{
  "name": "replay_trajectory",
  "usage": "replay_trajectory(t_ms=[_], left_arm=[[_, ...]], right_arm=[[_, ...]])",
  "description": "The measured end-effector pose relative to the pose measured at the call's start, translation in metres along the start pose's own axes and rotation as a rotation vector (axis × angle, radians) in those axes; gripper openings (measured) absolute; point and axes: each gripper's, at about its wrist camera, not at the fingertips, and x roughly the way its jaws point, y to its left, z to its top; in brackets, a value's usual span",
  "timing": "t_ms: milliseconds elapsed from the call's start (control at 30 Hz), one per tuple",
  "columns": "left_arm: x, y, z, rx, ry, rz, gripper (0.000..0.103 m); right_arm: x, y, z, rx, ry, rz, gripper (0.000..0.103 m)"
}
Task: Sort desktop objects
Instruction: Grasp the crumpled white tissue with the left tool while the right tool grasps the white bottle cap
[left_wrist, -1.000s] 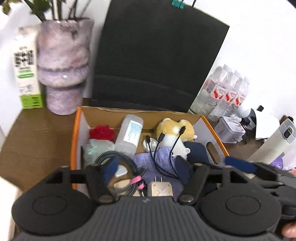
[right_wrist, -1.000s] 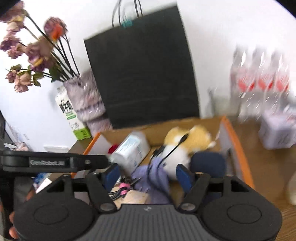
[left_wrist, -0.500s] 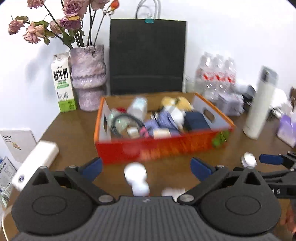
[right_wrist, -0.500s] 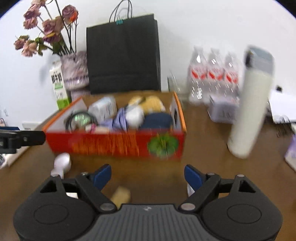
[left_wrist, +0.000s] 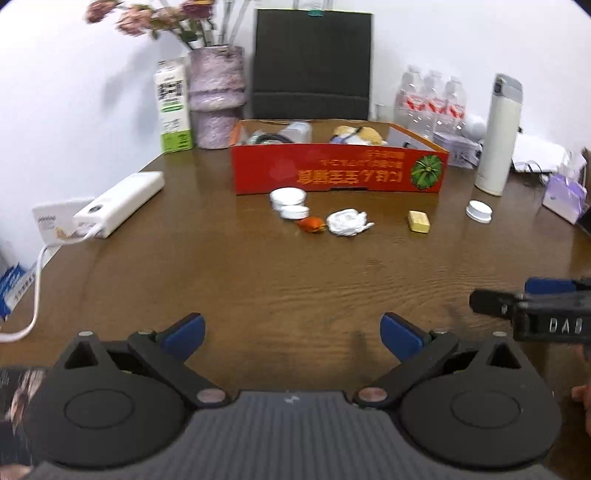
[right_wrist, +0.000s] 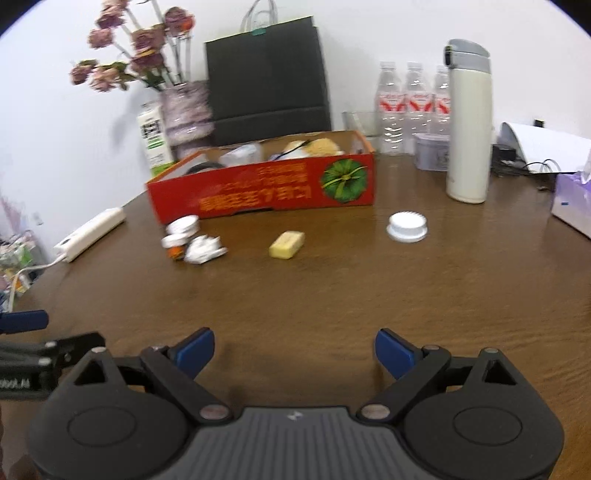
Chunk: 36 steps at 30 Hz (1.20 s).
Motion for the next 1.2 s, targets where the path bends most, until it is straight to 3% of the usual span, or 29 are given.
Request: replay_trajectory(t_ms=[300,533,700,767,900,1033,1133,1200], left_arm=[[0.011,0.021,-0.009,-0.083,0.035,-0.008,0.103],[0.035,0.010,0.002,-0.029,0.049,-0.027,0.103],[0.062,-0.010,0.023,0.049,0.042,-0.040,0.103],[0.076,-0.020,0.034,0.064,0.039,-0.062,0.103],[0.102,-0.041,0.051,0.097,0.037,-0.119,0.103],[0.124,-0.057,0.070,0.140,0.016,-0.120,0.103],[0.137,-0.058,0.081,0.114,0.000,-0.122,0.094],[0.146,-0.058,0.086,0.104,0.018,-0.138,0.085]], right_arm=[[-0.002,0.008,-0.009,-0.001,-0.004,0.003,0.094],[0.005,-0.010,0.006,0.004,0.034,0.018,0.097],[0.019,-0.051,0.031,0.050,-0.013,-0.113,0.097],[0.033,-0.070,0.044,0.049,0.002,-0.172,0.090],[0.062,-0.102,0.074,0.031,0.029,-0.213,0.089],[0.092,-0.122,0.094,0.055,0.075,-0.160,0.076],[0.104,-0.114,0.097,-0.010,0.074,-0.153,0.076],[0.107,-0.107,0.095,-0.054,0.059,-0.166,0.067]])
